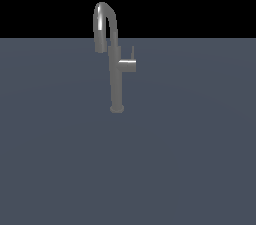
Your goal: Turn on the faucet by rotating a designated handle.
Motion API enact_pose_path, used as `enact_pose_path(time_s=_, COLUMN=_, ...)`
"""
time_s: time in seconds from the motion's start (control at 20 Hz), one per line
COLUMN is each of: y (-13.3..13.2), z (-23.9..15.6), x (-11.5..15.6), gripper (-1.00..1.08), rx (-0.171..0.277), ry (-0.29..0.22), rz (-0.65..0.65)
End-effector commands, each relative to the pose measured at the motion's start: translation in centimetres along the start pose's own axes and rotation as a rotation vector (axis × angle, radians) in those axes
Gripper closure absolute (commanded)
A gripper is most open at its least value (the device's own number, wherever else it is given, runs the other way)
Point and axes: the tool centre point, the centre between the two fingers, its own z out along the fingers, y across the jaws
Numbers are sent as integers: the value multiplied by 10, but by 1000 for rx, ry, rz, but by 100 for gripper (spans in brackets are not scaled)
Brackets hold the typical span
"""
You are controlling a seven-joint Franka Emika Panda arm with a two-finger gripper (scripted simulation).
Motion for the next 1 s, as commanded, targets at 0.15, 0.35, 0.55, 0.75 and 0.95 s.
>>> enact_pose_path(time_s=0.15, y=-5, z=1, x=18, gripper=108, rx=48, ry=-47, rz=49)
enact_pose_path(time_s=0.35, y=-10, z=2, x=37, gripper=108, rx=99, ry=-96, rz=102)
enact_pose_path(time_s=0.55, y=-14, z=4, x=60, gripper=108, rx=160, ry=-154, rz=164)
enact_pose_path(time_s=0.75, y=-17, z=8, x=84, gripper=108, rx=223, ry=-214, rz=228)
enact_pose_path(time_s=0.95, y=-18, z=13, x=108, gripper=108, rx=288, ry=-276, rz=294)
